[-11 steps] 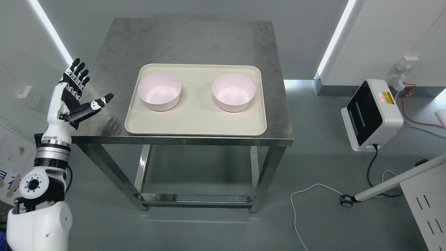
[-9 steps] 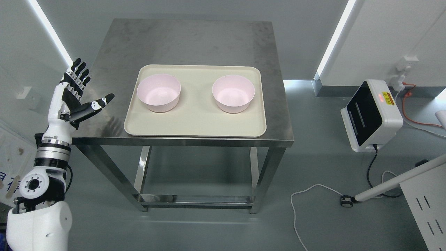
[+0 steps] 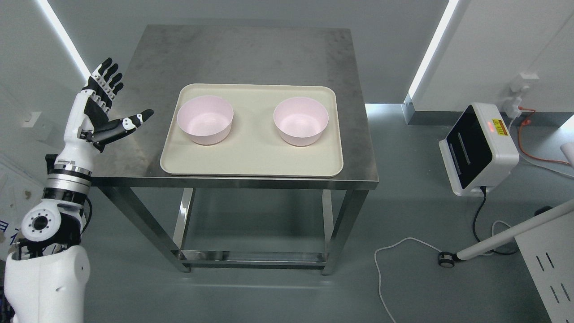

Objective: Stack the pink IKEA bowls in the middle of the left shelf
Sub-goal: 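Move the left hand toward the pink bowl farther from the table edge, then grasp the rim of the nearer pink bowl with the left hand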

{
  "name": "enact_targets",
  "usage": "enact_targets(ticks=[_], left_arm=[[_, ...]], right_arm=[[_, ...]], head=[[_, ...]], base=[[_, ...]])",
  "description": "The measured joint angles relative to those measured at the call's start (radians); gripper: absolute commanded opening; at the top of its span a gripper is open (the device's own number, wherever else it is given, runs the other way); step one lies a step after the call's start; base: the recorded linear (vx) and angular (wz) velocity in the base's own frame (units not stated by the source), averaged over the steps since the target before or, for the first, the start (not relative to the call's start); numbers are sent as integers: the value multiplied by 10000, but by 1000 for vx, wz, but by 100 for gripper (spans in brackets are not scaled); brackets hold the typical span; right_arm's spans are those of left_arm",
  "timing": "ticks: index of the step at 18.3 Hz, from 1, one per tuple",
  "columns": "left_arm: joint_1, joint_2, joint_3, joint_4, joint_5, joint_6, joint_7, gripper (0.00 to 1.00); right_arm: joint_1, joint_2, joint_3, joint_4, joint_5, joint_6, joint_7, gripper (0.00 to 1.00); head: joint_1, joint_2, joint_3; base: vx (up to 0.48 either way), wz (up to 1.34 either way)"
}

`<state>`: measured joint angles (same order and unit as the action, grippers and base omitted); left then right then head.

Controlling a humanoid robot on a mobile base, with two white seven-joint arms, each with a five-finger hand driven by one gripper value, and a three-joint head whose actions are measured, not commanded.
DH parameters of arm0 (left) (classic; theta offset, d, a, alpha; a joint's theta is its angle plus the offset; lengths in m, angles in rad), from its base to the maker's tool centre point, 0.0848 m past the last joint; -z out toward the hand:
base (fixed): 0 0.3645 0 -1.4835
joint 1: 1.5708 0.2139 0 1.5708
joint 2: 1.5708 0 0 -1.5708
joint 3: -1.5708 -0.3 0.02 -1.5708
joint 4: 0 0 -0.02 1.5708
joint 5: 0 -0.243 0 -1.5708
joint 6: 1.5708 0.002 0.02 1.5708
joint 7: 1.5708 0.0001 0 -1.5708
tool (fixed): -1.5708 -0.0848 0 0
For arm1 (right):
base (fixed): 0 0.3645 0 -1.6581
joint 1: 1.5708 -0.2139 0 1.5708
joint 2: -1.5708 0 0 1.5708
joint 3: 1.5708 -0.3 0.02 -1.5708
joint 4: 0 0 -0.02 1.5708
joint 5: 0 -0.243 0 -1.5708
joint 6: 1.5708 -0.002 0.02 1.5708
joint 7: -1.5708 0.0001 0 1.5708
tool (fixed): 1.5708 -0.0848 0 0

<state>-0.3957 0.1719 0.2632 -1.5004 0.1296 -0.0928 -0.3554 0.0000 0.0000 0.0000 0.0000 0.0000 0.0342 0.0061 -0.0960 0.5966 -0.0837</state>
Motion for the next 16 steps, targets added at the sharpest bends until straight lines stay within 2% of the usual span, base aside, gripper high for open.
enact_targets(ticks=[6,16], left_arm=[[-872,475,-976,458,-1598,-165,-220,100],[-2861,221,-2712,2653,-2793,613,-328,97]], right_arm=[[0,0,0,0,0,-9,0,100],[0,0,0,0,371,-51,-3,100]], head=[[0,0,0],[0,0,0]], base=[[-5,0],[0,0]])
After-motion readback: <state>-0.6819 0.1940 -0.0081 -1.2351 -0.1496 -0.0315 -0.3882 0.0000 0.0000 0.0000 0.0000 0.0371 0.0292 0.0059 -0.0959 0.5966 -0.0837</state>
